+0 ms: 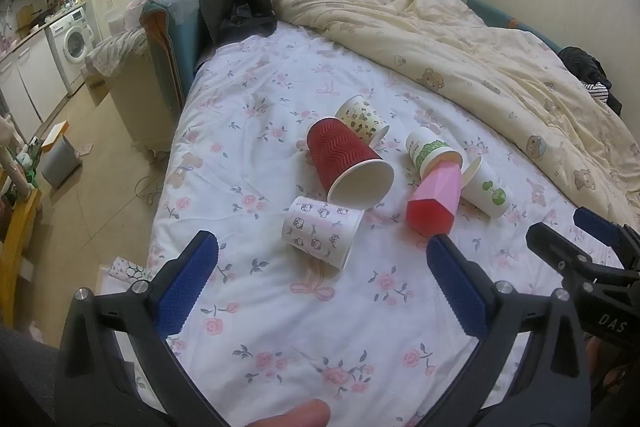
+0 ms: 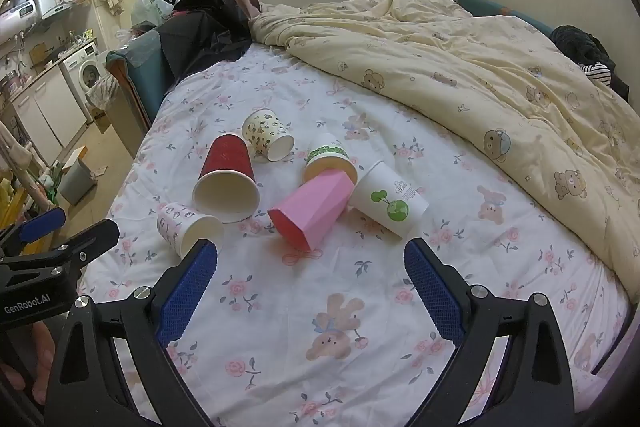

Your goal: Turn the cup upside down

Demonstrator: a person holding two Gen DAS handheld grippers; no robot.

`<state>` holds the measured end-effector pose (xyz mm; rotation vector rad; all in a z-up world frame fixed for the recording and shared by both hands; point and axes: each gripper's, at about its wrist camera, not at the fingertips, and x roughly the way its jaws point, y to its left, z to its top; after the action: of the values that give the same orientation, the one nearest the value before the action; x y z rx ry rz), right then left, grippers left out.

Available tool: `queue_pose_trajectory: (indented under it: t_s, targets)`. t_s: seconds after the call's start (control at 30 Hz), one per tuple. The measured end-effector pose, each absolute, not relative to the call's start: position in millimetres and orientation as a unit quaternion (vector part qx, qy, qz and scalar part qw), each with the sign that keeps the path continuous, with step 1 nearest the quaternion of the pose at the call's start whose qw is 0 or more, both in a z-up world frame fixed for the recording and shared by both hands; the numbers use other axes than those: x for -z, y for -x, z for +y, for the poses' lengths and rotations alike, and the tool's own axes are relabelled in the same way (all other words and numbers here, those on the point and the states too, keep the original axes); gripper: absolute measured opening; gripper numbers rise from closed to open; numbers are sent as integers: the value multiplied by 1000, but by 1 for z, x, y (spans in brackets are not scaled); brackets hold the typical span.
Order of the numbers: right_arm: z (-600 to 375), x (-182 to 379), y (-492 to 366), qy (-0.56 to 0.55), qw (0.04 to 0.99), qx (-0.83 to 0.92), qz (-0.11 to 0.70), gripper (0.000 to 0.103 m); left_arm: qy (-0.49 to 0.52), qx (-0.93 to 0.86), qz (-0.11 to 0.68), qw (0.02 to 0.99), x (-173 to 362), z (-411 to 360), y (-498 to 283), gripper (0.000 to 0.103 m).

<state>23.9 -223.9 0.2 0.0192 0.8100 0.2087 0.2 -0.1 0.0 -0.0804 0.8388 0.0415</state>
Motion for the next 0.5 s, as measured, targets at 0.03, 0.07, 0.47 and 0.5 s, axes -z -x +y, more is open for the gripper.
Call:
queue_pose_trajectory:
  t_s: [0.03, 0.07, 0.47, 0.5]
  targets:
    - [-224, 0, -24, -10, 914, -101, 394, 97, 39, -20, 408, 912, 0, 0, 0, 103]
    - [-224, 0, -24, -6, 914, -100, 393, 97, 40, -19, 407, 912, 0, 0, 0, 103]
    - [-223, 1, -24, -11, 913, -102, 395, 97, 41, -20, 406, 913, 0, 0, 0, 103]
    - [-223, 1, -24, -10, 913, -102, 395, 97, 40, -20, 406, 913, 0, 0, 0, 103]
